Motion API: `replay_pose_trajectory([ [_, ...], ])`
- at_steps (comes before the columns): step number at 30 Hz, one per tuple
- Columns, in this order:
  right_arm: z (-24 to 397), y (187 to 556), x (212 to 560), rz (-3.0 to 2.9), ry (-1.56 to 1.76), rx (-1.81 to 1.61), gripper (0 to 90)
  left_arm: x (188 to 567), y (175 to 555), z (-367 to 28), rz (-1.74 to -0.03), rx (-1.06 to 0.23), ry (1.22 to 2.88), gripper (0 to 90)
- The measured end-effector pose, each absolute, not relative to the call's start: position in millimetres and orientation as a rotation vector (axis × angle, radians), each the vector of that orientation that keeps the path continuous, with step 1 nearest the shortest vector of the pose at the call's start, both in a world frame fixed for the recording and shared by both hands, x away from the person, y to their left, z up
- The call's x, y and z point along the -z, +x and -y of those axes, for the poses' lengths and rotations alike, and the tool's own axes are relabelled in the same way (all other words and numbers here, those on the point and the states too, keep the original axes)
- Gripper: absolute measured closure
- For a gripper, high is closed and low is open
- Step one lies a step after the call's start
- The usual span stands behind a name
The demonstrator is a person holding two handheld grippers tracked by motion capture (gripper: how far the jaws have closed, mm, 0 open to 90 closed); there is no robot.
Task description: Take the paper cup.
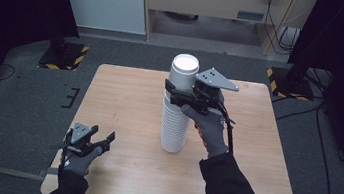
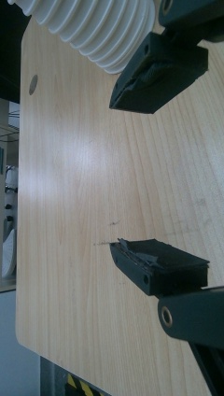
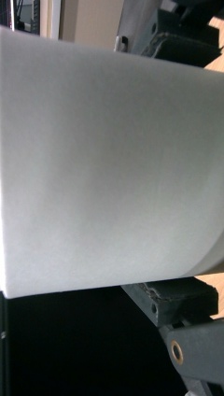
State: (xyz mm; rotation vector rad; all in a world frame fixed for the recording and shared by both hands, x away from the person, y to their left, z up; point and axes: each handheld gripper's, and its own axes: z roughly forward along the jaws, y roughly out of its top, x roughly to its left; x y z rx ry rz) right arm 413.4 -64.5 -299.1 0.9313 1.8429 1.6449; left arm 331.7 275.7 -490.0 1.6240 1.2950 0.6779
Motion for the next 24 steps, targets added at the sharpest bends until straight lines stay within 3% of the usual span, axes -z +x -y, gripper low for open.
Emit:
replay_pose_trajectory([
  [24,72,410,257,-1.752,0.902,-1.746,15.7,490,332,-277,-1.297,-0.681,1.620,24.9],
])
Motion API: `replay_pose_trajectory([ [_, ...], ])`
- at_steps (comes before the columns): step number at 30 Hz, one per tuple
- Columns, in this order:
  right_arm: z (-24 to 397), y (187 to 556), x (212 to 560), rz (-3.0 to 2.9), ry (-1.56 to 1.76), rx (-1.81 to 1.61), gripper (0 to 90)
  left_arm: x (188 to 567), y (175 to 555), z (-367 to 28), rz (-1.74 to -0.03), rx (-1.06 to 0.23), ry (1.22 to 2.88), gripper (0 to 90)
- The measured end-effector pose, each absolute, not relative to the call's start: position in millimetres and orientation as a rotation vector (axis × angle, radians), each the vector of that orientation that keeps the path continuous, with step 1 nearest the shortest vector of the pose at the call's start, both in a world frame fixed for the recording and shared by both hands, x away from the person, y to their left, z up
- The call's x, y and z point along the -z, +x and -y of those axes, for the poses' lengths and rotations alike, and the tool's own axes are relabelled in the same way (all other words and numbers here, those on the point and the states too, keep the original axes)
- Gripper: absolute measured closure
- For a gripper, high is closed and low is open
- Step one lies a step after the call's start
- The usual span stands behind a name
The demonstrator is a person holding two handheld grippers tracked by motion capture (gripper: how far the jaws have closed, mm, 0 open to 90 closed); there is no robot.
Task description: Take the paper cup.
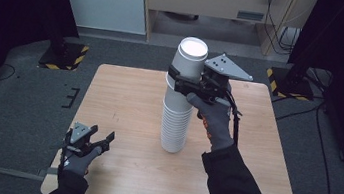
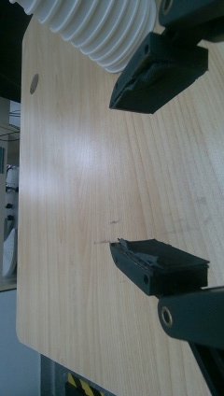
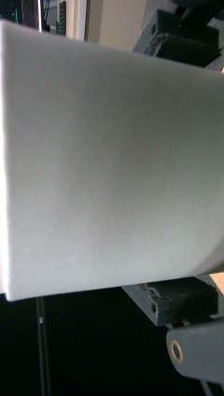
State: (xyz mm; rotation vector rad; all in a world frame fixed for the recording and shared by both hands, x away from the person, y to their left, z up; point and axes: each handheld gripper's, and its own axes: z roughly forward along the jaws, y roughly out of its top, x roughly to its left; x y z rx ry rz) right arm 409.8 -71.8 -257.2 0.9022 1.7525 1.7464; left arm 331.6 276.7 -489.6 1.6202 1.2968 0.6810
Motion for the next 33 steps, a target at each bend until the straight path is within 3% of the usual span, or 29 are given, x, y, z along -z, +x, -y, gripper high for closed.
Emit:
replay_pose_trajectory([
  [33,134,387,242,-1.630,0.950,-1.768,15.7,484,330,-273,-1.258,-0.706,1.620,26.4],
])
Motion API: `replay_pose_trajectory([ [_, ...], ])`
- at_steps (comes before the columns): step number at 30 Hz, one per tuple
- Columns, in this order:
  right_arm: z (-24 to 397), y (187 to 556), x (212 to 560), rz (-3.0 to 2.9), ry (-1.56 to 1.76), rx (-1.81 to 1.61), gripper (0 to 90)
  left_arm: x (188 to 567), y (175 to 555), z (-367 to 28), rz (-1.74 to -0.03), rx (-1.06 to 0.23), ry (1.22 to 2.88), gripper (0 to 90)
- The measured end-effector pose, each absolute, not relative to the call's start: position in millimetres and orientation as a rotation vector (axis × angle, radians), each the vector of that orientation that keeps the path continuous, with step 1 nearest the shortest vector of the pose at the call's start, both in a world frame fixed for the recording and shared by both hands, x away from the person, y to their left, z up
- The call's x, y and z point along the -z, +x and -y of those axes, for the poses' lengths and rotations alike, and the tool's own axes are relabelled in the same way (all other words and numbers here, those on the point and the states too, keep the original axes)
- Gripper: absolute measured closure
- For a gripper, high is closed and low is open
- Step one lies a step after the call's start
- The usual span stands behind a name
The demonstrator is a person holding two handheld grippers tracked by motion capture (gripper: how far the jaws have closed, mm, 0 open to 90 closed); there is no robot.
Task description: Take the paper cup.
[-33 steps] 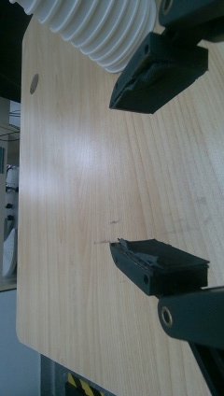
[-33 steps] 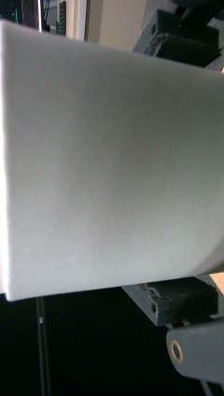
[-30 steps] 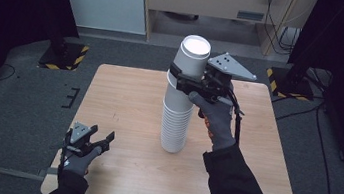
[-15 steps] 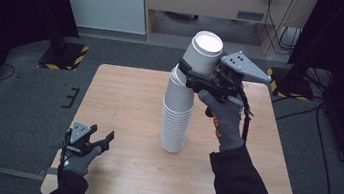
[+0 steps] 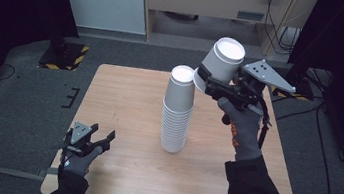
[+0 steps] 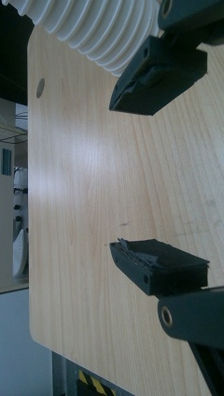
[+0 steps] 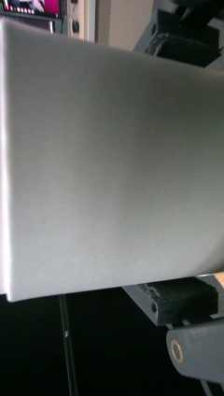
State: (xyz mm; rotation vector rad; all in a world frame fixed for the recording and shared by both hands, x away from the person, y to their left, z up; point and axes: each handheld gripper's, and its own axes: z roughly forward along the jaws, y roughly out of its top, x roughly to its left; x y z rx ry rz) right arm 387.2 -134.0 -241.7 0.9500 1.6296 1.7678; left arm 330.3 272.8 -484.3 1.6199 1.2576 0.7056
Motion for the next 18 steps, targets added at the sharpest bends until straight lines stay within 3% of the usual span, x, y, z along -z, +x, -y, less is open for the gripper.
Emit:
replay_pose_trajectory([
  [18,177,367,274,-1.612,1.049,-1.724,15.7,484,329,-268,-1.220,-0.713,1.618,31.4],
])
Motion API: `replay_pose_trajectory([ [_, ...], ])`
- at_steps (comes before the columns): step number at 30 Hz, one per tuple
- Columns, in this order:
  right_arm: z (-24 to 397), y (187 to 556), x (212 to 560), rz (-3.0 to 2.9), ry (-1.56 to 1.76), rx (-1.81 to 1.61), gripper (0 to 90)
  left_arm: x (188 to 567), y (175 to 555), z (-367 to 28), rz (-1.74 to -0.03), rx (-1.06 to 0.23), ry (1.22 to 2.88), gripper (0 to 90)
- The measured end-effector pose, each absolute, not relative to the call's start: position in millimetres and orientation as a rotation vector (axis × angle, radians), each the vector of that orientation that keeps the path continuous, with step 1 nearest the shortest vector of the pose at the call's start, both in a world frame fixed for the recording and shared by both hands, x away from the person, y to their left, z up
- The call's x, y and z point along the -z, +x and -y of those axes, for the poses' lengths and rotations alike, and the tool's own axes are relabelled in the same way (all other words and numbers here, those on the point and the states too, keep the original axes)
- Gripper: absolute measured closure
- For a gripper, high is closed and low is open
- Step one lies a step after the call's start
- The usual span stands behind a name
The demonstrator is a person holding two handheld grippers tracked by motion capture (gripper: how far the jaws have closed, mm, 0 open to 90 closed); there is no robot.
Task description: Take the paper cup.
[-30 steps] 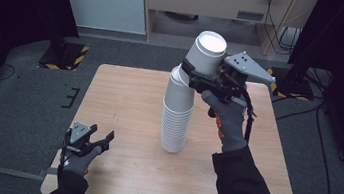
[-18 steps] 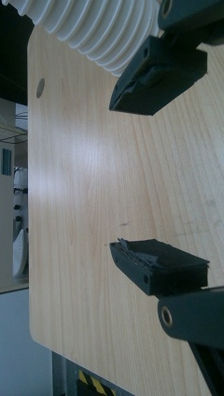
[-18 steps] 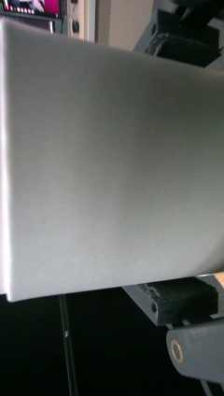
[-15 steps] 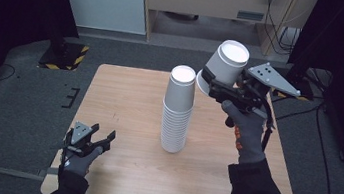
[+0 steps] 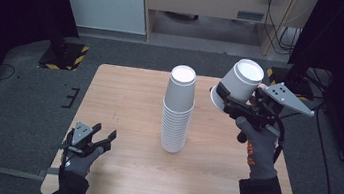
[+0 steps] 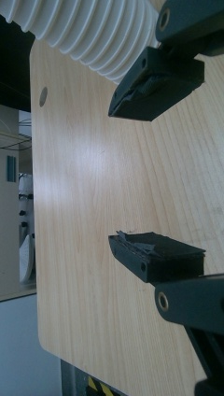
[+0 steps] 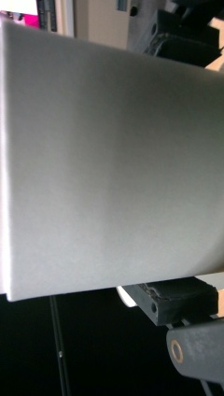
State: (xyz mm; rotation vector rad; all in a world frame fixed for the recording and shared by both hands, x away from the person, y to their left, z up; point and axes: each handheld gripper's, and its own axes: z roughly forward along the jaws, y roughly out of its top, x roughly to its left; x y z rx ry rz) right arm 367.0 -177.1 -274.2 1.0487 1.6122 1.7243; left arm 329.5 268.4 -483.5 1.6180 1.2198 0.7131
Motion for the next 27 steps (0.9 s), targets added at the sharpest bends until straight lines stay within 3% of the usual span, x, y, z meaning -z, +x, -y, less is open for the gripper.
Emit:
replay_pose_trajectory([
  [27,205,347,350,-1.641,1.227,-1.758,15.6,482,326,-255,-1.162,-0.700,1.628,29.4],
])
